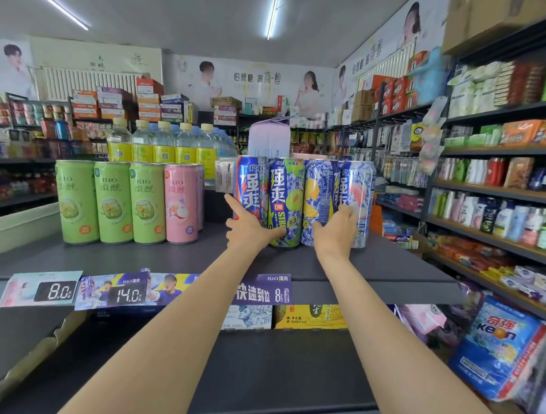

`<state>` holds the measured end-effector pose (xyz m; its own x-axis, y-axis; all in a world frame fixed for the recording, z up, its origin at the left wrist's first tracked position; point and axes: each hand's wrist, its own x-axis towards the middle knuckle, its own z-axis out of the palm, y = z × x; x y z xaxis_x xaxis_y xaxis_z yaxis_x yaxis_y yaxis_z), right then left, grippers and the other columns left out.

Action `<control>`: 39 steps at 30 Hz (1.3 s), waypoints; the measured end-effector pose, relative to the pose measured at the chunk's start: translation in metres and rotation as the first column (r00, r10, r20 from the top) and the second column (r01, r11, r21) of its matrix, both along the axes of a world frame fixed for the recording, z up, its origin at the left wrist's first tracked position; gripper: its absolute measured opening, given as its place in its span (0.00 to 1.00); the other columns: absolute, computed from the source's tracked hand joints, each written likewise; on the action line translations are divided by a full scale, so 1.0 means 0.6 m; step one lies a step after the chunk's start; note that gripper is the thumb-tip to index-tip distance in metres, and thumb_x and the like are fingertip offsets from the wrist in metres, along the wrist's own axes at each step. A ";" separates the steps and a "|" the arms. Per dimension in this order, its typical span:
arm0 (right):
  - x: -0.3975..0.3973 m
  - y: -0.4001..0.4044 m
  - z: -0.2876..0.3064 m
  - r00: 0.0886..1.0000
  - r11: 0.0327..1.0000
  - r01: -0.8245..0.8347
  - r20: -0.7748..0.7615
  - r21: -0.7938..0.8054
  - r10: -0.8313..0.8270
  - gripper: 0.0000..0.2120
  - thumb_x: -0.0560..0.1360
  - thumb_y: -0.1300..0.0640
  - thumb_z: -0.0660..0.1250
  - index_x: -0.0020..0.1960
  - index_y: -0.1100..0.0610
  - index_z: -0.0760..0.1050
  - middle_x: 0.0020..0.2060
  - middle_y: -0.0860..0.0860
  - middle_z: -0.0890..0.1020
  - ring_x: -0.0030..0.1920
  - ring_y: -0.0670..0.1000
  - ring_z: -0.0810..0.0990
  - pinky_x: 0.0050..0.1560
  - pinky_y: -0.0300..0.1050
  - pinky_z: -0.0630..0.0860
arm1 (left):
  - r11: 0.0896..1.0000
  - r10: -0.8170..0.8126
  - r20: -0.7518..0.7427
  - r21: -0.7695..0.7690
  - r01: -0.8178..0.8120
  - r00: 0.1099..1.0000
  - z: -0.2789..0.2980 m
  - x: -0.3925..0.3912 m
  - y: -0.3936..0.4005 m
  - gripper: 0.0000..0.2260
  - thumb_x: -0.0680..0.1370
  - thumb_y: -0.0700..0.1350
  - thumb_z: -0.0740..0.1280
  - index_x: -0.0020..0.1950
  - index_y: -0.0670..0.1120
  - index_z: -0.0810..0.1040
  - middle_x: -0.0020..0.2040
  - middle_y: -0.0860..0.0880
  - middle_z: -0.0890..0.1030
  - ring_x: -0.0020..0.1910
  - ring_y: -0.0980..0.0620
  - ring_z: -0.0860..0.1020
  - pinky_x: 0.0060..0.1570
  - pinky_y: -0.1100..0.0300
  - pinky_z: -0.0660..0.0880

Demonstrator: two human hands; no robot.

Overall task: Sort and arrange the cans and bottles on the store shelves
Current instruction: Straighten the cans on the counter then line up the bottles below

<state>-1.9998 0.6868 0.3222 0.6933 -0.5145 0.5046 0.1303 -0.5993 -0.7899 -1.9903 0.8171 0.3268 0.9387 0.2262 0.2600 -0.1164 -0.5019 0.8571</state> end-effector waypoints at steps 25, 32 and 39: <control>-0.005 -0.076 0.012 0.994 0.995 -0.075 -0.073 0.065 0.080 0.58 0.65 0.47 0.77 0.76 0.56 0.38 0.74 0.61 0.49 0.71 0.65 0.56 0.67 0.60 0.60 | 0.999 -0.017 0.078 -0.038 0.020 0.997 -0.017 0.009 0.003 0.57 0.64 0.52 0.78 0.75 0.50 0.36 0.68 0.37 0.61 0.66 0.38 0.66 0.65 0.44 0.64; 0.011 -0.083 0.000 0.983 0.984 -0.161 -0.082 0.075 0.167 0.59 0.65 0.44 0.76 0.76 0.56 0.33 0.73 0.63 0.52 0.71 0.66 0.58 0.68 0.60 0.59 | 1.000 -0.010 0.092 -0.023 0.012 0.996 -0.017 0.015 0.004 0.57 0.64 0.53 0.78 0.75 0.50 0.36 0.68 0.37 0.61 0.66 0.38 0.67 0.66 0.43 0.64; 0.015 -0.079 -0.001 0.984 0.992 -0.126 -0.125 0.012 0.127 0.60 0.65 0.41 0.74 0.75 0.56 0.31 0.74 0.62 0.51 0.69 0.67 0.59 0.66 0.60 0.61 | 1.000 0.008 0.084 0.004 -0.009 0.996 -0.019 0.013 0.000 0.57 0.64 0.53 0.78 0.75 0.50 0.36 0.69 0.37 0.61 0.66 0.38 0.66 0.66 0.44 0.64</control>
